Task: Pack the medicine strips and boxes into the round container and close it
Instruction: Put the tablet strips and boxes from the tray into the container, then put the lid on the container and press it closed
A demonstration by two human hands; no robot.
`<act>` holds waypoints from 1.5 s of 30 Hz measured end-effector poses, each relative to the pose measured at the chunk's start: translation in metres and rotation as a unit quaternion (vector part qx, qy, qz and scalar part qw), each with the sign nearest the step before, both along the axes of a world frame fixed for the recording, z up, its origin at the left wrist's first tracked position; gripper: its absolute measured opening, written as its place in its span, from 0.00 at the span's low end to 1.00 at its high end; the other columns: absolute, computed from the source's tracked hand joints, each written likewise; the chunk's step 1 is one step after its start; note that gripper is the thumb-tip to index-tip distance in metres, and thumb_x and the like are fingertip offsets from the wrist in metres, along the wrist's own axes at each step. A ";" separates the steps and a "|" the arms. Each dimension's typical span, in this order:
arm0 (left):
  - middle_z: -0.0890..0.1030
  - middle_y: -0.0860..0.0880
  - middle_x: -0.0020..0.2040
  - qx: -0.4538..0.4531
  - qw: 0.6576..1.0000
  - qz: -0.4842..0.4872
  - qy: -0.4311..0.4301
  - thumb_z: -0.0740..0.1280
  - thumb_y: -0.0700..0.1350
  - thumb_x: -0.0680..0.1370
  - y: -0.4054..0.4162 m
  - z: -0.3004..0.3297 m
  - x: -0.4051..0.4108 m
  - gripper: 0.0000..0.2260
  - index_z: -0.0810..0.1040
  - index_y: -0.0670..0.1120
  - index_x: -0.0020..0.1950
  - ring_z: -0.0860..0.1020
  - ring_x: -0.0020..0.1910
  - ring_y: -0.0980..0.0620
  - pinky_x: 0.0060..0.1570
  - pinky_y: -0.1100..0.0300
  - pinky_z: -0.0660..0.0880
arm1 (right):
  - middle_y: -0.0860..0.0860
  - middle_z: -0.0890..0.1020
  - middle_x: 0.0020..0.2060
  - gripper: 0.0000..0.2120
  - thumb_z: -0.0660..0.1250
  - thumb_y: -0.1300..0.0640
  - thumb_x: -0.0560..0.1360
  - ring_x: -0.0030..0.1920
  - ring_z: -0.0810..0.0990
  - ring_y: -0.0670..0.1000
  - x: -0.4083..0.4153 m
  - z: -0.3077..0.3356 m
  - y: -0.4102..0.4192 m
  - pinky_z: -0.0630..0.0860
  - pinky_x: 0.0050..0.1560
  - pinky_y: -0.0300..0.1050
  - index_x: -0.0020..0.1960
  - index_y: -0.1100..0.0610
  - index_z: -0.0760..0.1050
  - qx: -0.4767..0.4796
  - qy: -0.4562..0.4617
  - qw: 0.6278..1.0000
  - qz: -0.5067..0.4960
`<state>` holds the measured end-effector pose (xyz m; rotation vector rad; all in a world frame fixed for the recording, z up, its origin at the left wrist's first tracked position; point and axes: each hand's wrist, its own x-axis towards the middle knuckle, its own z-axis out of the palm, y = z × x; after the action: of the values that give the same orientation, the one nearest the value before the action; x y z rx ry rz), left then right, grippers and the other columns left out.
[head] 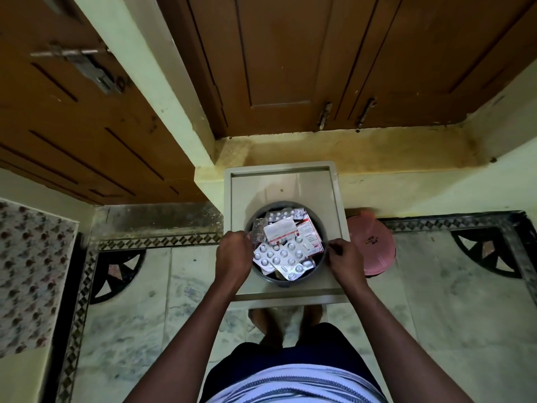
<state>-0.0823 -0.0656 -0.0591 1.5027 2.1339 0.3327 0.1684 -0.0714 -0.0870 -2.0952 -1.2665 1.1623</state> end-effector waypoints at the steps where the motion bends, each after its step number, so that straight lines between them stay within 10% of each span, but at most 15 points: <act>1: 0.83 0.37 0.42 -0.001 1.000 0.002 0.003 0.60 0.40 0.82 0.000 0.000 -0.002 0.13 0.82 0.37 0.44 0.81 0.43 0.37 0.38 0.54 0.68 | 0.57 0.87 0.49 0.10 0.68 0.66 0.76 0.52 0.85 0.56 0.000 0.001 0.000 0.76 0.51 0.44 0.54 0.63 0.85 0.000 0.000 1.000 -0.003; 15: 0.84 0.39 0.40 0.057 0.998 0.033 -0.004 0.61 0.42 0.84 -0.010 0.002 -0.026 0.14 0.82 0.40 0.44 0.82 0.40 0.39 0.38 0.53 0.74 | 0.55 0.74 0.30 0.10 0.65 0.62 0.75 0.31 0.70 0.52 -0.021 0.014 0.002 0.62 0.32 0.49 0.37 0.64 0.69 0.058 -0.054 0.997 -0.021; 26: 0.84 0.37 0.43 0.049 0.997 0.044 0.029 0.61 0.43 0.83 -0.004 0.002 -0.039 0.13 0.84 0.39 0.48 0.83 0.44 0.37 0.41 0.52 0.75 | 0.55 0.70 0.26 0.12 0.70 0.72 0.68 0.28 0.64 0.52 -0.019 0.079 0.022 0.56 0.33 0.40 0.33 0.63 0.69 0.366 -0.184 0.912 -0.022; 35: 0.82 0.44 0.36 0.038 0.998 0.042 -0.036 0.63 0.45 0.81 -0.002 -0.014 -0.023 0.13 0.80 0.44 0.39 0.82 0.38 0.42 0.35 0.55 0.73 | 0.66 0.84 0.55 0.05 0.68 0.66 0.72 0.41 0.87 0.60 -0.064 0.065 0.002 0.85 0.41 0.46 0.44 0.68 0.80 0.438 -0.206 0.849 0.213; 38: 0.84 0.46 0.46 0.104 0.989 0.086 -0.053 0.65 0.48 0.83 -0.001 -0.005 -0.019 0.11 0.84 0.44 0.52 0.82 0.45 0.46 0.44 0.52 0.79 | 0.65 0.85 0.56 0.10 0.64 0.62 0.76 0.45 0.87 0.59 -0.072 0.061 -0.004 0.85 0.44 0.48 0.44 0.67 0.81 0.438 -0.220 0.835 0.250; 41: 0.86 0.48 0.44 0.123 0.968 0.105 -0.195 0.64 0.51 0.85 0.003 0.023 -0.005 0.13 0.84 0.44 0.53 0.84 0.43 0.50 0.42 0.57 0.81 | 0.65 0.85 0.55 0.09 0.65 0.63 0.77 0.48 0.87 0.60 -0.071 0.055 -0.006 0.85 0.46 0.50 0.45 0.67 0.81 0.436 -0.230 0.830 0.261; 45: 0.89 0.42 0.45 -0.030 0.853 0.195 -0.484 0.70 0.52 0.81 0.021 0.048 0.019 0.14 0.85 0.43 0.56 0.89 0.44 0.45 0.44 0.51 0.86 | 0.63 0.85 0.55 0.07 0.67 0.63 0.76 0.53 0.86 0.61 -0.073 0.044 -0.007 0.86 0.45 0.53 0.48 0.67 0.81 0.420 -0.215 0.838 0.272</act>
<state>-0.0636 -0.0450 -0.0110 0.5861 1.5340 0.9269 0.0951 -0.0784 -0.0428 -1.3624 -2.1679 0.1474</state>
